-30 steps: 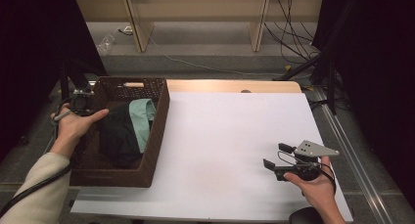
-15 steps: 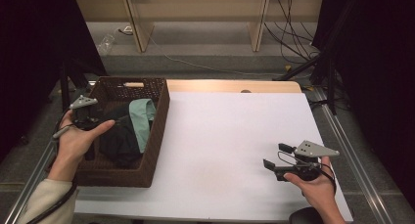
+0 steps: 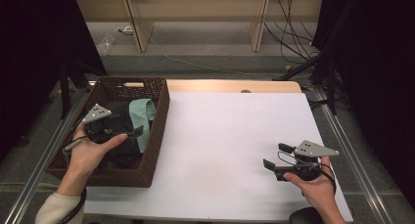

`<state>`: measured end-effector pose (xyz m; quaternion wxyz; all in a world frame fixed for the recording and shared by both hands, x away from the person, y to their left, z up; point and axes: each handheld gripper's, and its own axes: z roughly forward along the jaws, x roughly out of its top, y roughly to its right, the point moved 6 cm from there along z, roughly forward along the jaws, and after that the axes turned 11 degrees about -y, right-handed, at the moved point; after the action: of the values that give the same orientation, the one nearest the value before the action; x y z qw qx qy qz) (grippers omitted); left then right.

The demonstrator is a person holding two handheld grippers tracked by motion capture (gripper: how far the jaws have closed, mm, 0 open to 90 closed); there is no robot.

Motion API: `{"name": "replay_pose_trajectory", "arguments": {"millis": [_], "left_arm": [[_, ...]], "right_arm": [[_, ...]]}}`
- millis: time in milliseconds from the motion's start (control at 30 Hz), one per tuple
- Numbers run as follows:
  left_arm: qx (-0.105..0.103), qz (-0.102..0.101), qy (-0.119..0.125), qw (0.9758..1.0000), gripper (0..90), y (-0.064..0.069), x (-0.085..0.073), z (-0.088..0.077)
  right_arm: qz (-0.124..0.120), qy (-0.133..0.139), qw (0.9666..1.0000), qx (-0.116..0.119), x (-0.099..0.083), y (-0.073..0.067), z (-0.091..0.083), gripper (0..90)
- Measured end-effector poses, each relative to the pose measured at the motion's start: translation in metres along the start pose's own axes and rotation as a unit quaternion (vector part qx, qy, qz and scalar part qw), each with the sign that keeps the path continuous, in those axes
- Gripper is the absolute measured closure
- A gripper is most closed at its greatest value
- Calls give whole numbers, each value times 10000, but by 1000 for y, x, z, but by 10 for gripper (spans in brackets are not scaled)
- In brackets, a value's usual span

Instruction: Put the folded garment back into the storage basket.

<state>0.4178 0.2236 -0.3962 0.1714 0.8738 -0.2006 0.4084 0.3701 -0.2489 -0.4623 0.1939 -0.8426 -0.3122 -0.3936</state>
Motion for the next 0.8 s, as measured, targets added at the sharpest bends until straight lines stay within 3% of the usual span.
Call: {"name": "replay_pose_trajectory", "arguments": {"millis": [267, 467, 800], "left_arm": [[-245, 166, 209, 9993, 25, 20, -6, -4], [-465, 247, 186, 9984, 27, 36, -15, -1], [-665, 383, 237, 9968, 40, 56, -29, 5]], "right_arm": [[-4, -11, 10000, -2, 0, 0, 0, 164], [2, -14, 10000, 1, 0, 0, 0, 164], [2, 4, 10000, 0, 0, 0, 0, 164]]}}
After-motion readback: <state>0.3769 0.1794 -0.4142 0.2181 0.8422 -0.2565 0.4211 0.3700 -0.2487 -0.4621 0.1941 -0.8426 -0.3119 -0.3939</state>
